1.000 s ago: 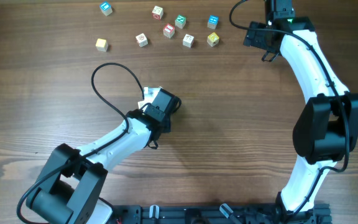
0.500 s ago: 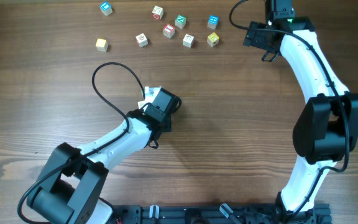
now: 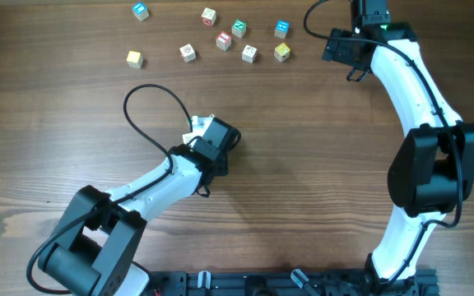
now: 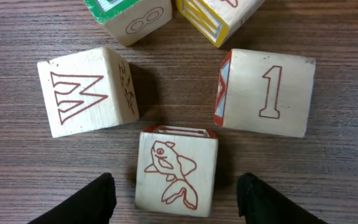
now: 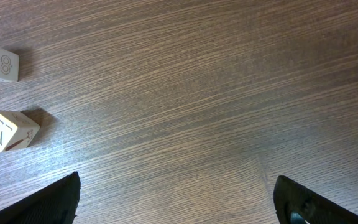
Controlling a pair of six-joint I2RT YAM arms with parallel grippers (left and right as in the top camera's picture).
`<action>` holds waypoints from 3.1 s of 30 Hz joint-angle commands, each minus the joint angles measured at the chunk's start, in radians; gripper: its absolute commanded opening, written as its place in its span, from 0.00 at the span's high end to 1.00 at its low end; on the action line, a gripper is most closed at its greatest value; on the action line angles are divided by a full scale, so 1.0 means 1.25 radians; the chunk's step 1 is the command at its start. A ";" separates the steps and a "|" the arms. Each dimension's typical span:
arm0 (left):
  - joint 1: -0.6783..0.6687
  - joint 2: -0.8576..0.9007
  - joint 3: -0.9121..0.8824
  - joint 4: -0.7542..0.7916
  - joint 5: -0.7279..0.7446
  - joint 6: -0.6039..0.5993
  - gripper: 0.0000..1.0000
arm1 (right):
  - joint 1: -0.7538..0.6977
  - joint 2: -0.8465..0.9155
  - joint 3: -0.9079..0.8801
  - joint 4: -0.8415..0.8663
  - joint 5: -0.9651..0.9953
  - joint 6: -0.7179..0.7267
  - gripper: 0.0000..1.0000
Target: Form a circle
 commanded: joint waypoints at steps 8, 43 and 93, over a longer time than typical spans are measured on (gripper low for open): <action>0.005 -0.219 0.016 0.002 -0.081 -0.002 0.27 | 0.001 -0.008 0.012 0.002 0.016 -0.004 0.00; 0.066 -0.134 0.014 -0.069 0.163 -0.039 0.91 | 0.001 -0.008 0.012 0.002 0.016 -0.004 0.00; 0.503 -0.266 0.016 0.049 0.164 -0.128 0.84 | 0.001 -0.008 0.012 0.002 0.016 -0.004 0.00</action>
